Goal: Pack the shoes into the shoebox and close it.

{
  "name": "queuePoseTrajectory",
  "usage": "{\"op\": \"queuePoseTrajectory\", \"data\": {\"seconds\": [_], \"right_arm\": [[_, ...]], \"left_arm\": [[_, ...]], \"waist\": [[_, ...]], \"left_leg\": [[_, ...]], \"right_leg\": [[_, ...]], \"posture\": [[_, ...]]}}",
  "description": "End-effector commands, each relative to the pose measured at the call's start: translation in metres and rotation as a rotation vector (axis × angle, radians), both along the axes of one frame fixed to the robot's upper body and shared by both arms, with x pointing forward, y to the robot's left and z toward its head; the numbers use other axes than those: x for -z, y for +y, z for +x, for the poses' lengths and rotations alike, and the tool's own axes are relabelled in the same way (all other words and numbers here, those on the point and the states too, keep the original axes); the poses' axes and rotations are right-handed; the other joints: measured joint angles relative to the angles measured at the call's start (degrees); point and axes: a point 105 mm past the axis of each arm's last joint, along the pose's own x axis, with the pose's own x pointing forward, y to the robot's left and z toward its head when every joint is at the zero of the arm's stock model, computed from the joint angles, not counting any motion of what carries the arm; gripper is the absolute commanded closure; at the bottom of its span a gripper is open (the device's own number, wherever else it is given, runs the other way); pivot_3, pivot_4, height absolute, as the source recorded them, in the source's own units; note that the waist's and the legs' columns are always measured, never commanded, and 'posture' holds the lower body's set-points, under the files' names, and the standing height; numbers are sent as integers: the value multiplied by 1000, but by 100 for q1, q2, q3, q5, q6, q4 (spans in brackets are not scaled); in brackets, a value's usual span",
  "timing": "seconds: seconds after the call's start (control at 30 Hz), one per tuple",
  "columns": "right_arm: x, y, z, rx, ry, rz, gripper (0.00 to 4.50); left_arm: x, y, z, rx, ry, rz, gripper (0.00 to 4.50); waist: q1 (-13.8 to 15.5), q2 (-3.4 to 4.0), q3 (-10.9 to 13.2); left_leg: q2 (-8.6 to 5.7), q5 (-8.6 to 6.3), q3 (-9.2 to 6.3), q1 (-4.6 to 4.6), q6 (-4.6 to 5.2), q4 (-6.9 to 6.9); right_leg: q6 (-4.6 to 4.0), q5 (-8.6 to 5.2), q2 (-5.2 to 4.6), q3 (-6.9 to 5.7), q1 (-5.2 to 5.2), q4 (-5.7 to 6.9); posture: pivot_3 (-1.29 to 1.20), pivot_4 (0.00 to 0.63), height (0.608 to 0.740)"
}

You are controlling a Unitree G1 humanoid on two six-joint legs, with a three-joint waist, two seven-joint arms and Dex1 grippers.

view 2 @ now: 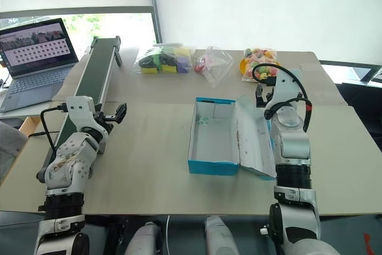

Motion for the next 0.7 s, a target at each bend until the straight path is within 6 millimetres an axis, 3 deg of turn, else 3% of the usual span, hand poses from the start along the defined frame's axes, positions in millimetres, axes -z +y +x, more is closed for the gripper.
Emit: {"op": "queuePoseTrajectory", "data": {"seconds": [0.03, 0.1, 0.13, 0.2, 0.43, 0.6, 0.7], "right_arm": [[-37, 24, 0, -105, -117, -14, 52], [-90, 103, -14, -506, -257, 68, 52], [-107, 132, -28, -674, -299, 91, 52], [-119, 158, -46, -857, -295, 97, 52], [-95, 207, -91, -1284, -121, 15, 52], [-44, 225, -97, -1379, 43, -140, 52], [-23, 229, -92, -1368, 81, -184, 52]], "left_arm": [[-15, -1, -2, 2, -48, 16, 0], [-11, 11, -6, -66, -37, -15, 0], [-10, 17, -8, -94, -30, -18, 0], [-10, 25, -12, -123, -26, -11, 0], [-14, 58, -28, -229, -27, -4, 0], [-17, 79, -40, -285, -20, 19, 0], [-21, 86, -43, -298, -27, 30, 0]], "waist": [[0, 0, 0], [-60, 5, 3], [-139, 13, 8], [-205, 21, 13], [-7, -10, -6], [30, -10, -6], [30, -10, -6]], "left_leg": [[0, 0, 0, 0, 0, 0], [0, 0, 2, 0, 0, 1], [1, 0, 3, 2, 0, 0], [3, 0, 0, 3, 1, -4], [6, -1, -53, -14, -1, -10], [6, -18, -42, -28, -30, -3], [7, -25, -43, -25, -41, -5]], "right_leg": [[0, 0, 0, 0, 0, 0], [1, 1, -1, 0, -2, 1], [0, 4, 0, 3, -7, 4], [5, 8, 3, 2, -20, 26], [-28, -37, -12, -76, 5, 15], [-24, -34, -21, -81, -5, 16], [-25, -33, -21, -84, -7, 19]], "posture": [[0, 150, 709], [0, 150, 709], [0, 150, 709], [0, 150, 709], [0, 150, 709], [0, 150, 709], [0, 150, 709]]}}
